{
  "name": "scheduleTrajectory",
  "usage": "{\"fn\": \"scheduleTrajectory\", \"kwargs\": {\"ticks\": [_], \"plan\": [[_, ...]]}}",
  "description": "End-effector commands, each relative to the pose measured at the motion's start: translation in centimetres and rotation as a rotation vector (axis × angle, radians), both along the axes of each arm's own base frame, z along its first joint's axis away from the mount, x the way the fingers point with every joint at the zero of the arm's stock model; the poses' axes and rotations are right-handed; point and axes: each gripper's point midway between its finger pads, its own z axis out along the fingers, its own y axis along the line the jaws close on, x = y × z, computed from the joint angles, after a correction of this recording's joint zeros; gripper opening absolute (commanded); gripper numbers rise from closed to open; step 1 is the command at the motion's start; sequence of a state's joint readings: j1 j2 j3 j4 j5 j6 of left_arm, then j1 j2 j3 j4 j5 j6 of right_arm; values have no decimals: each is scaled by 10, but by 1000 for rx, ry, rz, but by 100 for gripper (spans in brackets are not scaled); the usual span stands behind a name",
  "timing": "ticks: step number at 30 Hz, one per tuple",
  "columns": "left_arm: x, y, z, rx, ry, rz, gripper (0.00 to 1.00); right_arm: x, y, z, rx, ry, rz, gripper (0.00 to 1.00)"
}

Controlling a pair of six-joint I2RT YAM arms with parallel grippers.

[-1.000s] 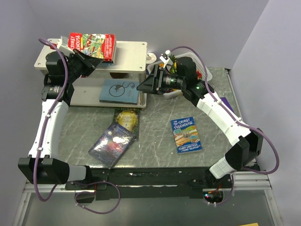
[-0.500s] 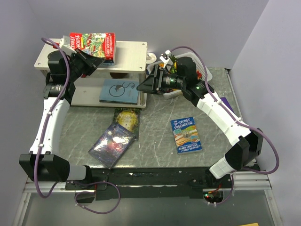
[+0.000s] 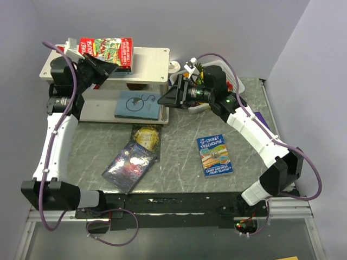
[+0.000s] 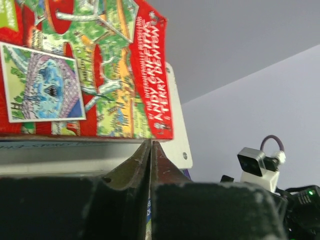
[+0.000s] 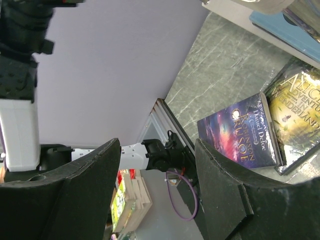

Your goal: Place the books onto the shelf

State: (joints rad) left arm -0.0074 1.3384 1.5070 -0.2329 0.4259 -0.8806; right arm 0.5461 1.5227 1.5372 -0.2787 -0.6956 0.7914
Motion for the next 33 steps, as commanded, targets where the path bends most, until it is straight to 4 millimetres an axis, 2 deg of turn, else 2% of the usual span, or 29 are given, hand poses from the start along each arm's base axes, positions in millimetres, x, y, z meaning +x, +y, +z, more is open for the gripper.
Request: {"fn": "scheduleTrajectory", "kwargs": {"ticks": [1, 2, 3, 4, 5, 6, 7, 8, 9, 10, 11, 12, 13, 15, 16, 17, 18, 19, 21, 22, 23, 24, 25, 26, 27, 31, 32, 33], "plan": [[-56, 1, 88, 0, -260, -5, 24, -3, -6, 26, 11, -100, -20, 68], [-78, 1, 106, -5, -333, -3, 32, 3, -11, 21, -18, -124, -62, 68], [-87, 2, 109, -7, -355, 2, 41, 2, -17, 23, -25, -140, -83, 68], [-90, 3, 97, -2, -347, 8, 54, 2, -20, 7, -54, -130, -107, 68], [-110, 5, 104, 5, -394, 23, 58, 6, -26, -1, -75, -143, -149, 68], [-114, 12, 99, 3, -392, 66, 61, 1, -30, 5, -56, -184, -173, 68], [-110, 15, 74, 6, -341, 86, 65, -3, -32, -24, -90, -150, -182, 68], [-122, 15, 70, 21, -354, 98, 67, -6, -34, -33, -100, -158, -193, 68], [-120, 20, 50, 35, -298, 130, 69, -8, -42, -35, -112, -184, -236, 69], [-115, 21, 20, 52, -226, 144, 71, -13, -45, -63, -155, -164, -244, 69], [-119, 18, 4, 63, -194, 138, 72, -18, -45, -74, -187, -186, -241, 70], [-119, 15, -22, 73, -123, 132, 72, -20, -51, -79, -207, -208, -268, 72], [-114, 16, -63, 84, -29, 151, 73, -25, -57, -105, -262, -187, -274, 73], [-125, -1, -108, 109, 77, 114, 74, -32, -65, -124, -306, -190, -286, 79], [-123, 5, -145, 142, 157, 177, 75, -35, -74, -147, -352, -162, -300, 81], [-134, -13, -160, 145, 190, 125, 76, -38, -76, -155, -360, -160, -295, 82], [-136, -12, -176, 162, 224, 159, 77, -42, -78, -163, -369, -155, -289, 85], [-141, -11, -204, 194, 293, 175, 80, -48, -83, -183, -398, -126, -280, 86], [-145, -9, -228, 206, 359, 226, 84, -55, -80, -193, -373, -104, -261, 87], [-148, -6, -245, 219, 400, 239, 89, -63, -79, -207, -366, -82, -231, 87], [-150, 2, -258, 224, 445, 292, 93, -75, -70, -208, -314, -50, -167, 87], [-151, 7, -268, 232, 476, 319, 97, -74, -62, -205, -268, -57, -148, 86], [-152, 12, -276, 244, 498, 349, 96, -83, -57, -214, -247, -28, -109, 86], [-154, 21, -284, 268, 530, 396, 96, -88, -51, -213, -210, 7, -87, 86], [-154, 27, -288, 279, 547, 430, 96, -93, -40, -209, -157, 7, -34, 85], [-151, 51, -299, 317, 634, 537, 96, -105, -19, -212, -91, 85, 42, 84], [-148, 65, -308, 329, 683, 571, 96, -109, -15, -213, -89, 104, 57, 84], [-147, 64, -314, 306, 716, 540, 96, -111, -12, -219, -99, 126, 71, 84]]}}
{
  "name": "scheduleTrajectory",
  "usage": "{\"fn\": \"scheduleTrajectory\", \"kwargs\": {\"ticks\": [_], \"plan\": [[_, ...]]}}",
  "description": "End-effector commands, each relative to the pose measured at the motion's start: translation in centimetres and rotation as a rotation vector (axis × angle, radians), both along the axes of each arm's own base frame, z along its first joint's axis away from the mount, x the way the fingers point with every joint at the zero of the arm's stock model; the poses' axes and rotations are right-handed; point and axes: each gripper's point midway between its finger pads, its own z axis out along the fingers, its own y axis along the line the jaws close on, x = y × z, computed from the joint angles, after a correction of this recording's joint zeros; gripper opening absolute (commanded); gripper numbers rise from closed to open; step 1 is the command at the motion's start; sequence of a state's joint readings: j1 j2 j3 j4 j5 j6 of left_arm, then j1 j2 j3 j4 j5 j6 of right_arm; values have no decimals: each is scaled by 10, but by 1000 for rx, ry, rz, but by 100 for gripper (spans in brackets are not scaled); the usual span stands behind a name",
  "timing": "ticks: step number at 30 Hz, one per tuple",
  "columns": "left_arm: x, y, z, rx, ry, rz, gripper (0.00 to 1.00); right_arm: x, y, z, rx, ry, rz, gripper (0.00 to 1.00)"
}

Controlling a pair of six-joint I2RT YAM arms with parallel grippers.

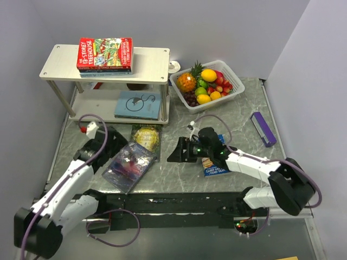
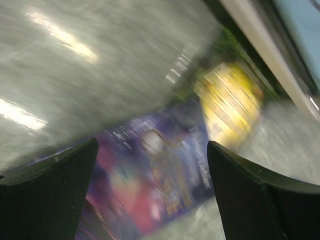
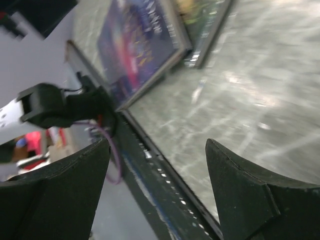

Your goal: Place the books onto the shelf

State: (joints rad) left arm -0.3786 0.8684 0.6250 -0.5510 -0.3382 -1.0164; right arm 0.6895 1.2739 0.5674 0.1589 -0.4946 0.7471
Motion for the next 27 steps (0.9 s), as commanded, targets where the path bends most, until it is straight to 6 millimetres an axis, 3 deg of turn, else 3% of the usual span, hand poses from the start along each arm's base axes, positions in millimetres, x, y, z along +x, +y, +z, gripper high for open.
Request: {"fn": "scheduleTrajectory", "kwargs": {"ticks": [1, 2, 10, 15, 21, 24, 27], "plan": [[9, 34, -11, -9, 86, 125, 96, -7, 33, 30, 155, -4, 99, 84], [12, 42, -20, -18, 118, 135, 96, -9, 35, 28, 153, 5, 111, 84], [3, 23, -63, -92, 242, 49, 96, -20, 45, 4, 165, 138, 140, 84], [-9, -23, -75, -215, 291, -158, 99, -26, 52, -9, 148, 188, 145, 84], [-32, -69, -83, -348, 307, -304, 88, -34, 53, -31, 104, 237, 136, 85], [-51, -80, -94, -398, 326, -329, 81, -35, 51, -42, 79, 244, 110, 85], [-59, -90, -92, -448, 310, -348, 76, -35, 43, -59, -6, 261, 80, 85]]}}
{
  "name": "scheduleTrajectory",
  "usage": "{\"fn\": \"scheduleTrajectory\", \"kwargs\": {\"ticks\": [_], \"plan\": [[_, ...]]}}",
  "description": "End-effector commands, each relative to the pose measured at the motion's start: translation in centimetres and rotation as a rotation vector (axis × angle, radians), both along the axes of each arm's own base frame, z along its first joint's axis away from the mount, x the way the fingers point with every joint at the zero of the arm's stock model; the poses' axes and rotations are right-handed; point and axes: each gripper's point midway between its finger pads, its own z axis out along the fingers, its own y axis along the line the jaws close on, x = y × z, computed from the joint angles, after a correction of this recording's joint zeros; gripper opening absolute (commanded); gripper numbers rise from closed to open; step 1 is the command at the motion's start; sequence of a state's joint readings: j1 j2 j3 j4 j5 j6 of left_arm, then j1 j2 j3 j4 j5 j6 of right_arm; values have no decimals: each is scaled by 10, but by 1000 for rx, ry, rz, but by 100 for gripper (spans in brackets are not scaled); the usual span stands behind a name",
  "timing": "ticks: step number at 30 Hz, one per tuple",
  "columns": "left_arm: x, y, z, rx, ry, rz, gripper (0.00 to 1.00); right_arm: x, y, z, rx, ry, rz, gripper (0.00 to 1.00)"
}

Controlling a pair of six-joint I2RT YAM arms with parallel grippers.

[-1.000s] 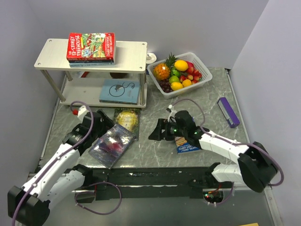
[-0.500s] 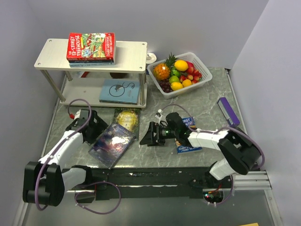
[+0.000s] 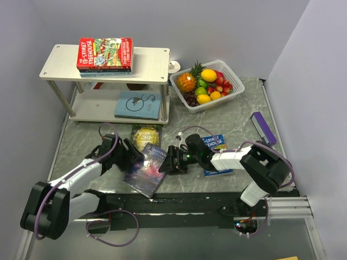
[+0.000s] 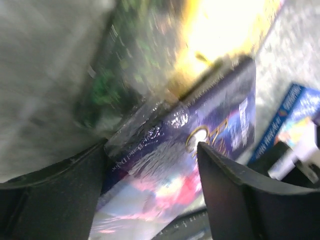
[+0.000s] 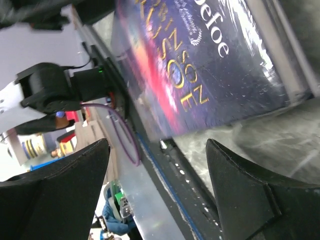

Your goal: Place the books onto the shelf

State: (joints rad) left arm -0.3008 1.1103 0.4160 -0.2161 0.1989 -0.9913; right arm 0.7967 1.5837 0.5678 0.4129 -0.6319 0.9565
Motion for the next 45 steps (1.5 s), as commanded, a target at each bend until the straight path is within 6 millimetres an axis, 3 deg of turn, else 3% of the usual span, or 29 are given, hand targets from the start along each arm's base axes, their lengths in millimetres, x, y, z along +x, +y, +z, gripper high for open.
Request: {"fn": "scheduleTrajectory", "kwargs": {"ticks": [1, 9, 14, 19, 27, 30, 31, 34, 38, 39, 41, 45], "plan": [[-36, -24, -11, -134, 84, -47, 76, 7, -7, -21, -97, -32, -50, 86], [-42, -26, -10, -153, 42, -46, 70, 11, -50, -72, -401, -33, -160, 89], [-49, -43, 0, -261, -3, -104, 67, 2, -25, -69, -201, 15, -128, 89], [-61, -56, 10, -384, -58, -159, 63, 3, -6, -35, 29, -59, -106, 81], [-67, -57, 27, -438, -161, -197, 57, -4, 3, 7, 187, -128, -20, 54], [-64, -58, 41, -446, -218, -213, 60, -12, 5, 24, 252, -123, 37, 34], [-63, -58, 46, -450, -240, -216, 61, -18, 5, 32, 281, -117, 80, 20], [-62, -58, 56, -462, -276, -222, 70, -22, 5, 56, 354, -122, 144, 1], [-60, -57, 62, -445, -295, -219, 82, -28, -5, 81, 396, -135, 224, 0], [-60, -57, 62, -440, -300, -228, 83, -30, -9, 78, 369, -125, 235, 0], [-62, -59, 68, -452, -314, -254, 83, -26, -14, 92, 383, -162, 247, 0], [-61, -64, 85, -477, -380, -299, 81, -42, -23, 121, 467, -113, 385, 0]]}}
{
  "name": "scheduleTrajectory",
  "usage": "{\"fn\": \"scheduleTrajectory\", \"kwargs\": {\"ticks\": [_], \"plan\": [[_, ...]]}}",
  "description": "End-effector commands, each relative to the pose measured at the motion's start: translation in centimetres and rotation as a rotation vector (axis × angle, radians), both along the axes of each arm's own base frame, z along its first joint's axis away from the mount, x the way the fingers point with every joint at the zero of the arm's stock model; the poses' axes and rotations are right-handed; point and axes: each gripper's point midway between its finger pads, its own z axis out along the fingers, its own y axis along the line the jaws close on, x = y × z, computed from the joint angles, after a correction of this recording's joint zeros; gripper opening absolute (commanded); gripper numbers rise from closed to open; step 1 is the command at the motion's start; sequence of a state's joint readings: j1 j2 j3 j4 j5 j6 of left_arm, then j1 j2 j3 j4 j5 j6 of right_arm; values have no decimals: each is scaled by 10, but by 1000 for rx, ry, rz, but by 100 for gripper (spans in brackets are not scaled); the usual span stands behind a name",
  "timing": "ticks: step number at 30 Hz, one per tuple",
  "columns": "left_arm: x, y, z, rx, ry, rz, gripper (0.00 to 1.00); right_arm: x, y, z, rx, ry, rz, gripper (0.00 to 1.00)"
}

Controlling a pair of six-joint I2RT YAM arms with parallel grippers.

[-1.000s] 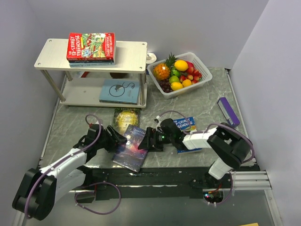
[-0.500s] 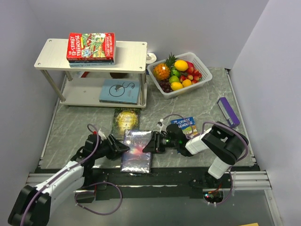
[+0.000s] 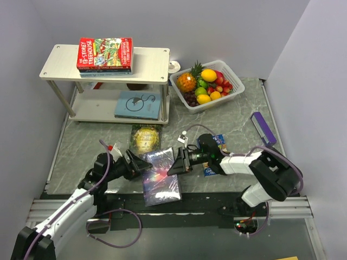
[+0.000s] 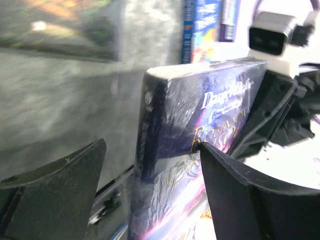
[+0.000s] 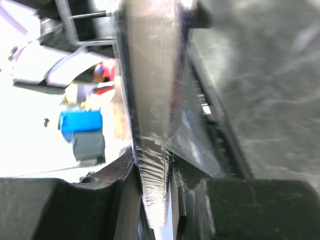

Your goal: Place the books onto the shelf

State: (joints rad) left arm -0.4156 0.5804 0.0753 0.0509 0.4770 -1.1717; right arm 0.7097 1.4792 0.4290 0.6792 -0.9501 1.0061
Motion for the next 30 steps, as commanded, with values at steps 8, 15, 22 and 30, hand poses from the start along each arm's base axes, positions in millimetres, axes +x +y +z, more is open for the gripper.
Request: {"fn": "scheduleTrajectory", "kwargs": {"ticks": [8, 15, 22, 30], "plan": [[-1, -24, 99, -166, -324, -183, 73, -15, -10, 104, 316, -57, 317, 0], [-28, -35, 131, -281, -419, -377, 23, -12, -14, 103, 343, 0, 354, 0], [-25, -32, 141, -275, -445, -333, 1, 4, -18, 120, 372, -68, 300, 0], [33, 21, 141, -203, -427, 228, 1, 96, -27, 101, -24, -371, -199, 35]]}}
